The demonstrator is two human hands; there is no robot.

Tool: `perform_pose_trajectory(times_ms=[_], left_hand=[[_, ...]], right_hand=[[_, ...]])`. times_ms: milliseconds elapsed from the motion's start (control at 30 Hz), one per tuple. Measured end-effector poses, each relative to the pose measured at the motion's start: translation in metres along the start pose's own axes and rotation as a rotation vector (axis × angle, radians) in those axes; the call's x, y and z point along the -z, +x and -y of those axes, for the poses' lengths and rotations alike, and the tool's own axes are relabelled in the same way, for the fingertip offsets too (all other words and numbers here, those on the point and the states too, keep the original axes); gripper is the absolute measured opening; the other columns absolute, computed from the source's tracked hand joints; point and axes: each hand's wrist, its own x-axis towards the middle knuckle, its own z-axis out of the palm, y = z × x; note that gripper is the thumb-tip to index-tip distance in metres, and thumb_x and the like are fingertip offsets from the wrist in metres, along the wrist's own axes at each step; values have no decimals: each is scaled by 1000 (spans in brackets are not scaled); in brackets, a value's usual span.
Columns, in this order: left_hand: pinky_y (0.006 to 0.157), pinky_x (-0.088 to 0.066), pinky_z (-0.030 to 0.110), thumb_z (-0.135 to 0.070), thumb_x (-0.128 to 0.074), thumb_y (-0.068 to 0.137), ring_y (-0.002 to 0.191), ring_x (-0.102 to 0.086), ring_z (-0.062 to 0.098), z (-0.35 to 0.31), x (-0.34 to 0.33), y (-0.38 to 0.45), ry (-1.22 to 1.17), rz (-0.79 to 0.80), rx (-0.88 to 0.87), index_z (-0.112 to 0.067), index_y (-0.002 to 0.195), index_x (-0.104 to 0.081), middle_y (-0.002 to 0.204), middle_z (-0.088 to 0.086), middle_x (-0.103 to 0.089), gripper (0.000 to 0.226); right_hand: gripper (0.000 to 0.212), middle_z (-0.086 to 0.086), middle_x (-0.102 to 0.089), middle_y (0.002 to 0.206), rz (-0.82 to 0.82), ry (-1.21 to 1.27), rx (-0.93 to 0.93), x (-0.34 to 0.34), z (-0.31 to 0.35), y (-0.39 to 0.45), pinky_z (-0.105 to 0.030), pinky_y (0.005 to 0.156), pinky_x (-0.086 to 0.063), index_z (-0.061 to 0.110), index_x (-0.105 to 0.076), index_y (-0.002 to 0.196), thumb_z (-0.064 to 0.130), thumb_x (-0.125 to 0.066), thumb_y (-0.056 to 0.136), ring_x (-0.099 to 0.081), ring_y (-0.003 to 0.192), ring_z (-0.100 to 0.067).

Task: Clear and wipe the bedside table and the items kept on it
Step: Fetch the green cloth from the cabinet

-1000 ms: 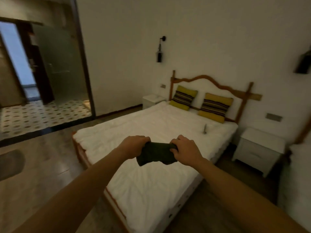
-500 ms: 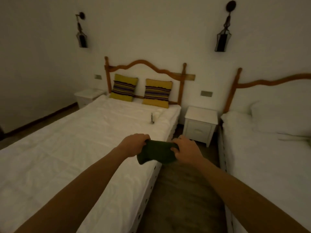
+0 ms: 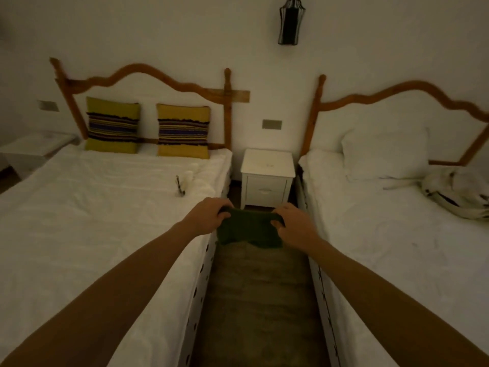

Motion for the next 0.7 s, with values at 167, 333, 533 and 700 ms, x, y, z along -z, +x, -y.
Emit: perform_pose_trajectory(times_ms=[167,333,533,700], left_hand=[[92,-52,33,-20,-57,98,96,-63,17,17,-35,122,43,74,-23,-20,113,-64,106,3,-69,17],[95,-51,33,-21,-56,99,101,-62,18,26,-51,250,52,87,10,-20,119,-63,111,3,-68,22],[96,-51,36,-22,-55,99,103,-62,20,52,-57,362,49,85,16,-19,119,-63,111,4,-68,22],[94,-52,36,-23,-56,98,103,-62,20,99,-68,448,38,87,31,-20,119,-63,112,4,-68,22]], right_hand=[[21,2,-61,108,36,11,3,-3,-74,94,-44,98,-50,23,-63,117,29,-57,98,-58,97,-15],[23,-3,-67,112,80,46,-30,12,-142,197,-44,98,-51,21,-63,119,27,-54,100,-62,101,-19],[28,-4,-69,116,100,26,-32,20,-194,303,-42,97,-53,22,-61,126,29,-53,100,-64,103,-20],[28,-5,-69,117,121,40,-6,5,-227,399,-42,98,-52,20,-63,125,27,-55,99,-64,104,-21]])
